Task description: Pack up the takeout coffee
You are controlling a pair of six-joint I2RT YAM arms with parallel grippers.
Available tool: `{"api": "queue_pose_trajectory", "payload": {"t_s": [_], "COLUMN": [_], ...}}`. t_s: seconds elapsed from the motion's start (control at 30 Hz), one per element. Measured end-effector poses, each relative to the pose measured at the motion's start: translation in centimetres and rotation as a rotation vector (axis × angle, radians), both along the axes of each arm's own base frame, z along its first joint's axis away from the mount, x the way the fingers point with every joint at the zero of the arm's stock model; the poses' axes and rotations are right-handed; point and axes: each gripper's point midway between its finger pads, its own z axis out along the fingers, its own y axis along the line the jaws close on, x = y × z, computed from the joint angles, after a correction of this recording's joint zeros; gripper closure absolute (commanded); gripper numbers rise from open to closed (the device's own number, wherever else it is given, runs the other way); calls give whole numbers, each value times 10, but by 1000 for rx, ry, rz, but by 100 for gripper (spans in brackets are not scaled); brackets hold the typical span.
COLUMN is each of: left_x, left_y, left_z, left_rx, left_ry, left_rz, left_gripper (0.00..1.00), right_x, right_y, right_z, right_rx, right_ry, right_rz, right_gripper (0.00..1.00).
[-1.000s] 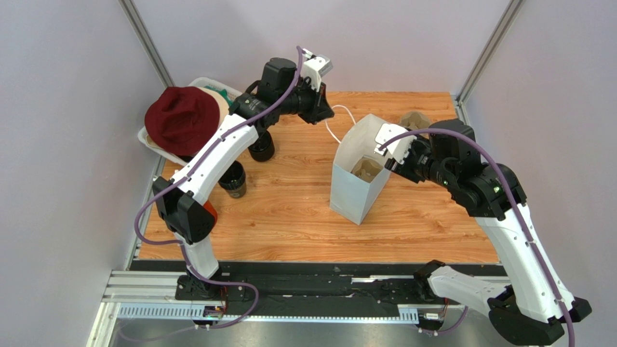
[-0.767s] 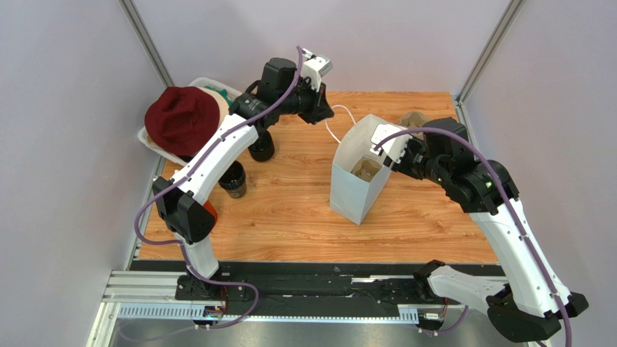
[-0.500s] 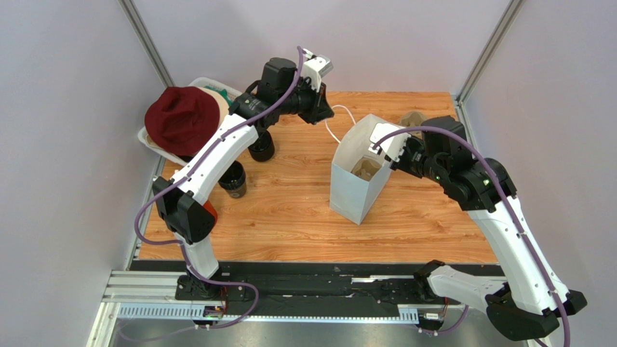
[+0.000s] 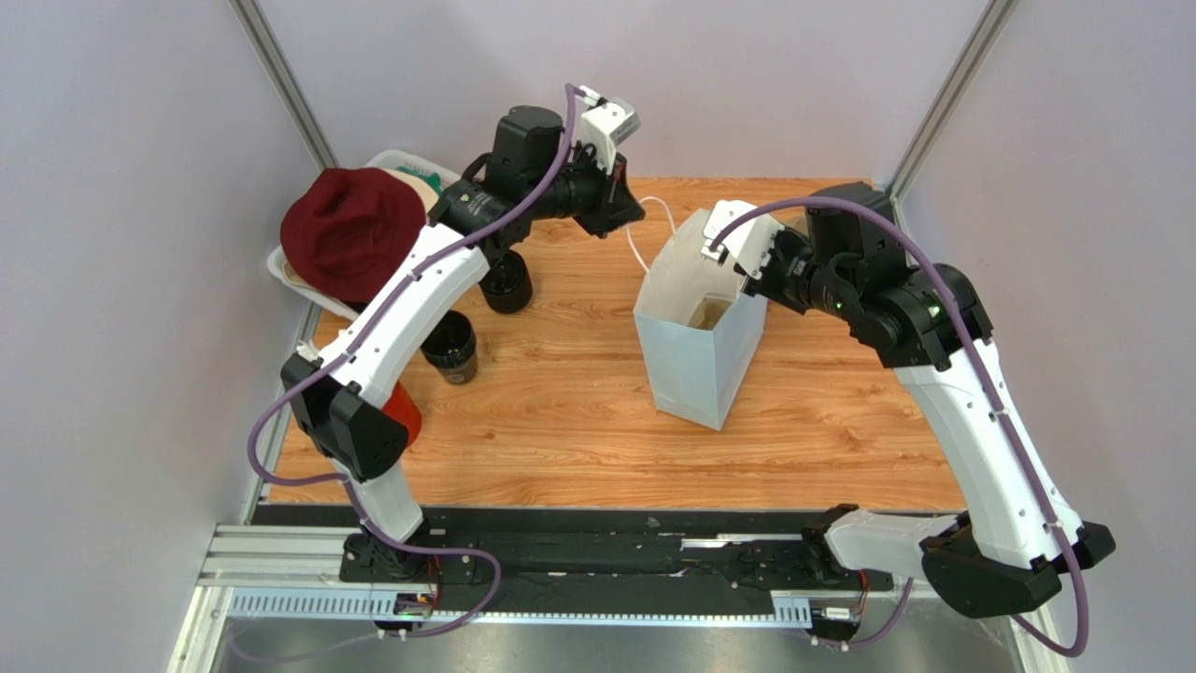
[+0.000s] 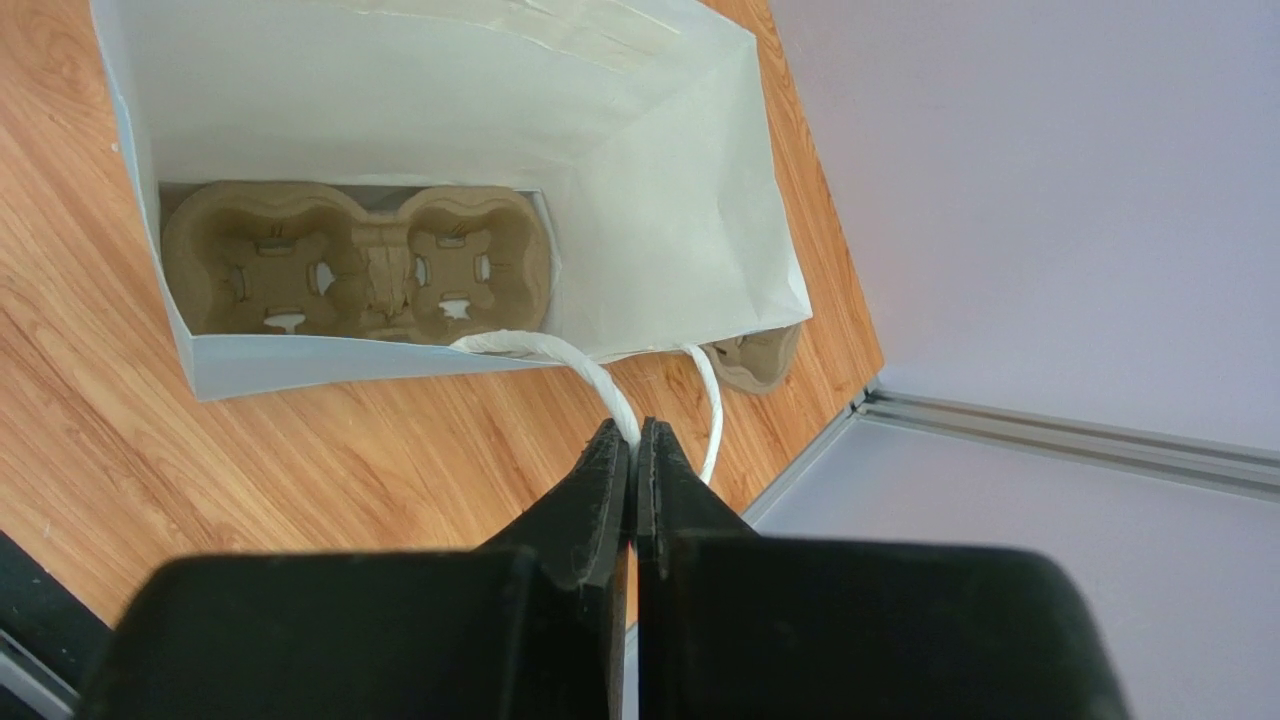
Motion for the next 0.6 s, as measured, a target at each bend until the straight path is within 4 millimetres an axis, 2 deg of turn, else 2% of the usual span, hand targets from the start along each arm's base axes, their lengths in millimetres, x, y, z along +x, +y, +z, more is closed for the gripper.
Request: {"api": "queue_pose_trajectory", "payload": {"t_s": [0.2,0.3,0.47,0.6], "left_x": [0,-2,-3,-2], "left_y": [4,7,13,19], "left_z": [17,26,52,67], "left_rx": [-3,-3,-17,-17], "left_ry": [-38,-61,-118,-161], "left_rz": [8,14,33,51], "left_gripper": [100,100,100,100], "right_x": [4,7,10,8], "right_y": [6,10,18,24], "right_z": [-4,1,13,35], "right_rx": [34,72,141,210], "right_ry": [1,-11,-36,-67], "right_rz": [-4,-14,-13,-2], "right_gripper": [100,100,100,100]}}
